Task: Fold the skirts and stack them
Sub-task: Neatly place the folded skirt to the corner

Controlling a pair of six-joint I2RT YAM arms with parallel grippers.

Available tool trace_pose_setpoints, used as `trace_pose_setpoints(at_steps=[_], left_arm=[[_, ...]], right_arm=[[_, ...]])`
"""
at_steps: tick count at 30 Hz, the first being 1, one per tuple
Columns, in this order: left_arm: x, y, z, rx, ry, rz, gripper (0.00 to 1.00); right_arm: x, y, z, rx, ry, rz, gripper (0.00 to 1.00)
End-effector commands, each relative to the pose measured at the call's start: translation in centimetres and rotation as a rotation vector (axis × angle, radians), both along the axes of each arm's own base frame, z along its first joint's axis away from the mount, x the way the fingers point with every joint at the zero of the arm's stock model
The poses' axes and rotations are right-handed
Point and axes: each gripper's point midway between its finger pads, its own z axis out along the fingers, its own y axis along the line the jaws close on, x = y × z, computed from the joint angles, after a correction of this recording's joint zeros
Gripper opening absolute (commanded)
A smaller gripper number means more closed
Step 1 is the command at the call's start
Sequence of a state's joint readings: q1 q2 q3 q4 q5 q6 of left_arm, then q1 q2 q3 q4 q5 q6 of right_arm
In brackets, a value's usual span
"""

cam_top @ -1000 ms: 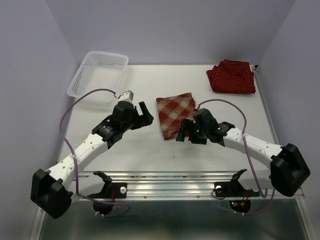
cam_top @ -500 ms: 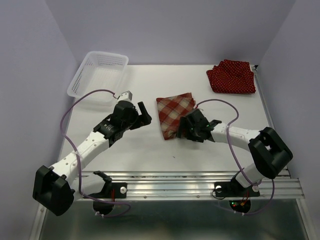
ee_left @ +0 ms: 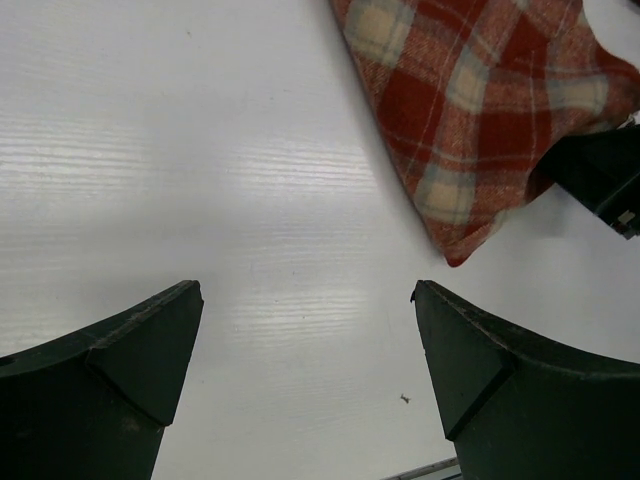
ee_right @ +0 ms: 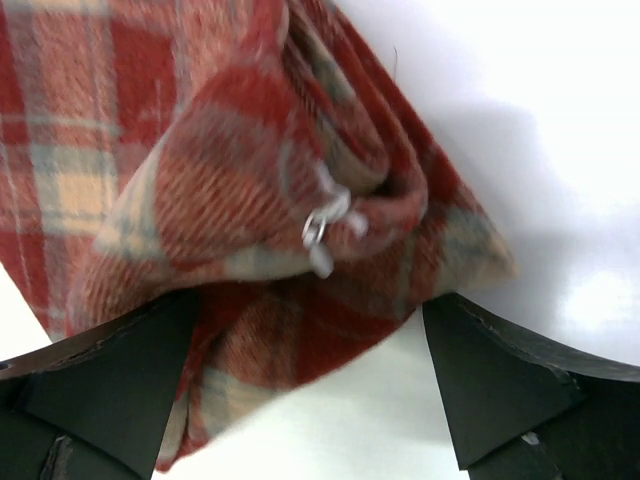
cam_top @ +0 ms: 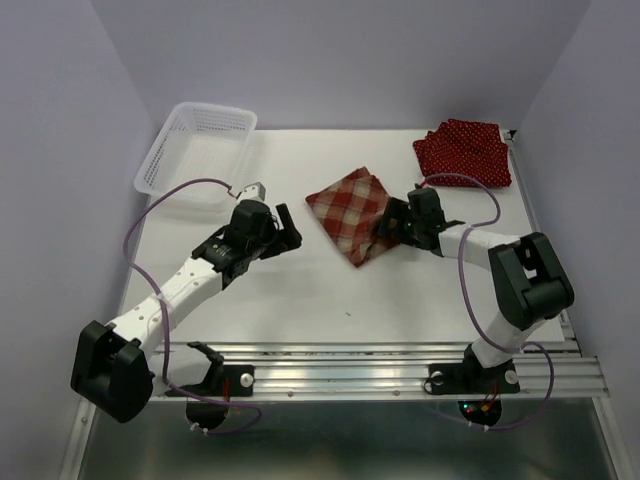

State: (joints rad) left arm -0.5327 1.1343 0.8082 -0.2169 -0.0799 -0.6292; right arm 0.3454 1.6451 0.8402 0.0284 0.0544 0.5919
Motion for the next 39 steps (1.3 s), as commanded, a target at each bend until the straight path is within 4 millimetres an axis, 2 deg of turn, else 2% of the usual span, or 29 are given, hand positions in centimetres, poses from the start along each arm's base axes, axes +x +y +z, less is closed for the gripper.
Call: trace_pose_setpoints(at_steps=[1,3,4,5,8,10,13,14,15,16,17,18,19,20,21,22,23,24,25,26,27,29,32,33,34,35,37,38,39], left_arm=[[1.0,-0.3,0.2,0.013,-0.013,-0.009,0.99],[1.1,-0.6,0.1,0.011,-0.002,-0.02,0.99],[1.2,-0.7,0.1,0.01,-0.001,-0.021,0.99],[1.2,-0.9,0.0,0.008,0.002,-0.031,0.99],[1.7,-1.8,0.9,-0.015,-0.02,-0.069,0.99],[2.1,-2.3,1.4,-0.014,-0.039,-0.096,0.99],[2.8,-4.0,2.4,-0.042,-0.055,-0.158,0.99],[3.2,-4.5,2.9,-0.04,-0.08,-0.184,0.99],[3.8,-5.5,3.3,-0.043,-0.093,-0.218,0.99],[4.2,-6.3,3.8,-0.038,-0.113,-0.252,0.99],[4.1,-7.8,4.2,-0.004,-0.151,-0.322,0.99],[5.2,-9.4,4.9,0.022,-0.178,-0.35,0.99],[5.5,-10.5,5.4,0.053,-0.202,-0.38,0.99],[5.4,-12.4,3.9,0.144,-0.206,-0.447,0.99],[6.5,-13.8,6.0,0.172,-0.272,-0.461,0.99],[6.7,-15.0,6.2,0.199,-0.3,-0.506,0.99],[7.2,-16.1,6.5,0.223,-0.336,-0.536,0.99],[8.0,-17.6,6.5,0.267,-0.376,-0.596,0.99],[8.4,-18.2,6.4,0.283,-0.392,-0.624,0.99],[8.5,-19.3,6.3,0.27,-0.409,-0.676,0.99],[8.9,-20.5,5.7,0.3,-0.434,-0.749,0.99],[9.6,-22.0,4.8,0.347,-0.44,-0.783,0.99],[10.2,-23.3,3.2,0.382,-0.431,-0.817,0.99],[10.5,-23.8,1.3,0.404,-0.4,-0.832,0.99],[11.0,-24.4,1.7,0.41,-0.414,-0.834,0.99],[11.3,-24.3,-0.8,0.443,-0.362,-0.844,0.99],[11.8,-24.7,-1.4,0.456,-0.347,-0.848,0.99],[11.6,-24.8,-2.9,0.46,-0.319,-0.868,0.99],[11.4,-24.9,-3.2,0.453,-0.312,-0.878,0.99]], right_arm=[[6.8,-0.2,3.1,0.02,-0.17,0.074,1.0],[8.6,-1.0,3.4,0.049,-0.175,0.068,1.0],[9.6,-2.3,2.9,0.062,-0.162,0.048,1.0],[11.1,-2.4,4.2,0.087,-0.193,0.057,1.0],[13.1,-3.0,5.4,0.1,-0.208,0.083,1.0],[13.6,-3.5,6.0,0.077,-0.218,0.099,1.0],[13.1,-4.2,7.1,0.031,-0.201,0.089,1.0],[12.1,-4.5,6.7,0.024,-0.162,0.082,1.0],[11.8,-5.1,8.2,0.019,-0.18,0.041,1.0],[10.9,-5.4,8.0,0.018,-0.163,0.021,1.0],[10.1,-5.7,8.1,0.015,-0.142,-0.003,1.0],[9.6,-7.0,9.5,0.019,-0.151,-0.085,1.0],[8.7,-7.4,9.4,0.021,-0.124,-0.115,1.0],[7.4,-8.0,9.0,0.033,-0.071,-0.158,1.0],[6.7,-8.2,9.2,0.038,-0.057,-0.175,1.0],[6.0,-8.6,10.1,0.05,-0.061,-0.197,1.0],[4.8,-9.3,9.2,0.055,-0.023,-0.218,1.0],[4.3,-9.7,9.4,0.068,-0.021,-0.235,1.0],[3.9,-10.2,9.6,0.074,-0.022,-0.249,1.0],[3.4,-10.9,10.1,0.081,-0.03,-0.269,1.0],[3.1,-12.5,9.9,0.094,-0.018,-0.316,1.0],[2.3,-13.9,10.1,0.119,0.001,-0.342,1.0],[1.8,-13.9,10.4,0.126,0.004,-0.329,1.0],[1.7,-13.8,10.7,0.128,-0.006,-0.319,1.0],[1.5,-13.5,10.8,0.136,-0.005,-0.301,1.0],[1.4,-13.5,11.0,0.137,-0.006,-0.297,1.0],[1.2,-13.5,11.5,0.132,-0.024,-0.29,1.0],[1.1,-13.5,11.5,0.125,-0.024,-0.286,1.0],[1.0,-13.6,11.6,0.122,-0.027,-0.287,1.0]])
